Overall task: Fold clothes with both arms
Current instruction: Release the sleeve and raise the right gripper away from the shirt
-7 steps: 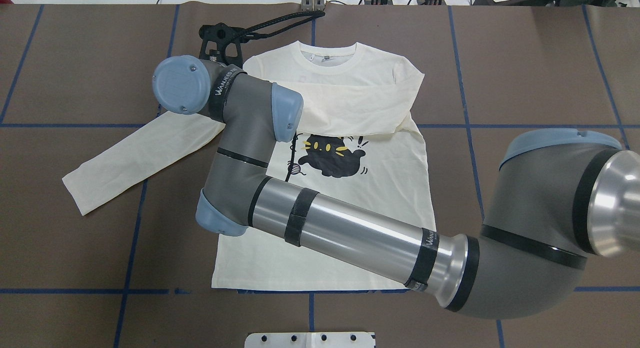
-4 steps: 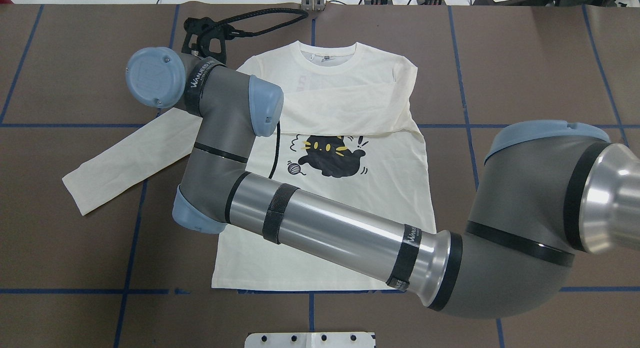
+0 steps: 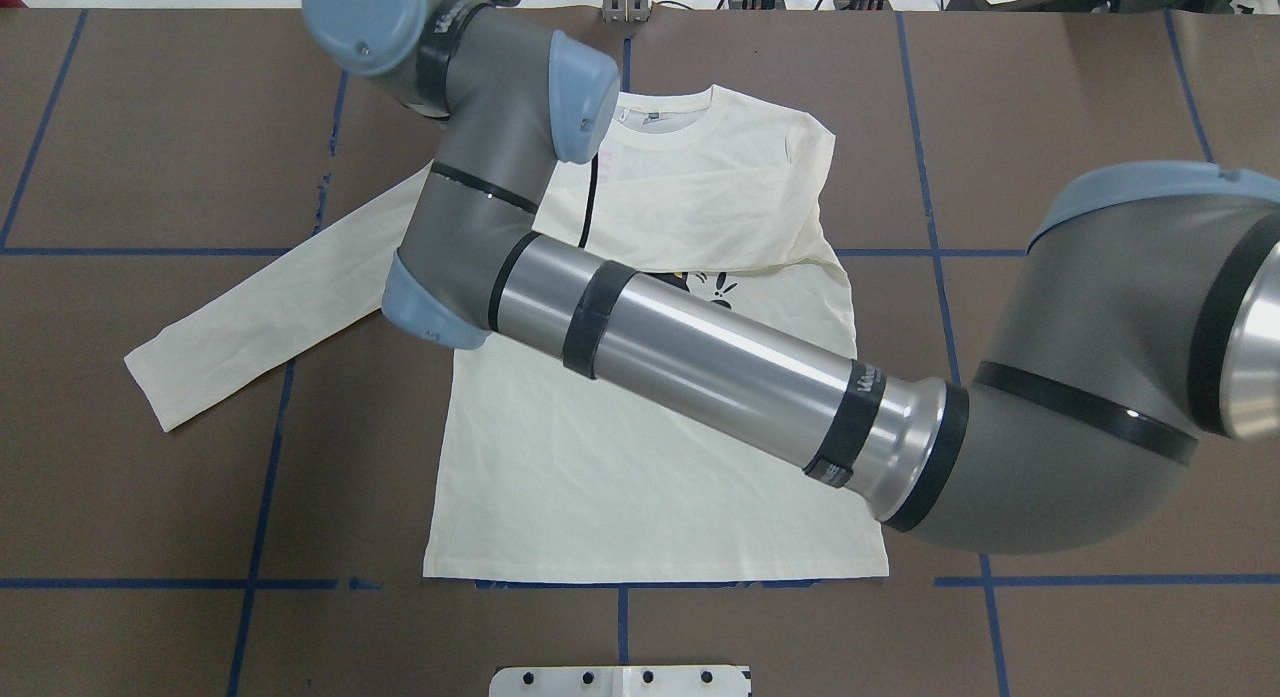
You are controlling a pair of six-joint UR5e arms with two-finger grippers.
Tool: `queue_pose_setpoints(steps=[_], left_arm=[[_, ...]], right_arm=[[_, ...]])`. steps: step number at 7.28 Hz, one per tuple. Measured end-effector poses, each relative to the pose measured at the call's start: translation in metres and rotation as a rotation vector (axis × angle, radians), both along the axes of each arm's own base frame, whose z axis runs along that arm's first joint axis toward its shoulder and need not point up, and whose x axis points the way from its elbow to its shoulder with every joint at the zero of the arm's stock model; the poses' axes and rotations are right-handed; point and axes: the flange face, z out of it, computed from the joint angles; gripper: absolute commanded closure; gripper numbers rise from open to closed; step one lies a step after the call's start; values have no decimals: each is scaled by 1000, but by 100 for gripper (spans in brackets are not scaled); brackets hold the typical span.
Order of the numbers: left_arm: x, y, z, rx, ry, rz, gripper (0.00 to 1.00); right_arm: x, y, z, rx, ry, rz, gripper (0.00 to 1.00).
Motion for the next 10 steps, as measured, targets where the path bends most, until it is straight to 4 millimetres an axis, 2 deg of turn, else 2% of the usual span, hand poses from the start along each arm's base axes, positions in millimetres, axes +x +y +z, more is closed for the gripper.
queue_pose_setpoints(steps=[1,2,3,5,7,8,10], left_arm=[[2,-3,1,29,18,-25,0],[12,-4,-1,55,45,-33,1],[35,-6,-6,49,82,-14,0],[114,-4,-13,-15,146,16,0],[209,13,-12,-92,164,-4,0],[247,26,-6,-120,151,-2,0],[297,56,16,-139,82,25,5]], right_arm=[[37,-18,6,-12,18,-73,0],[77,-32,25,-10,25,-141,0],[116,-43,55,3,26,-199,0],[202,-58,135,54,28,-311,0],[301,-47,219,115,29,-393,0],[342,-32,255,130,31,-412,0],[398,15,314,129,45,-421,0]])
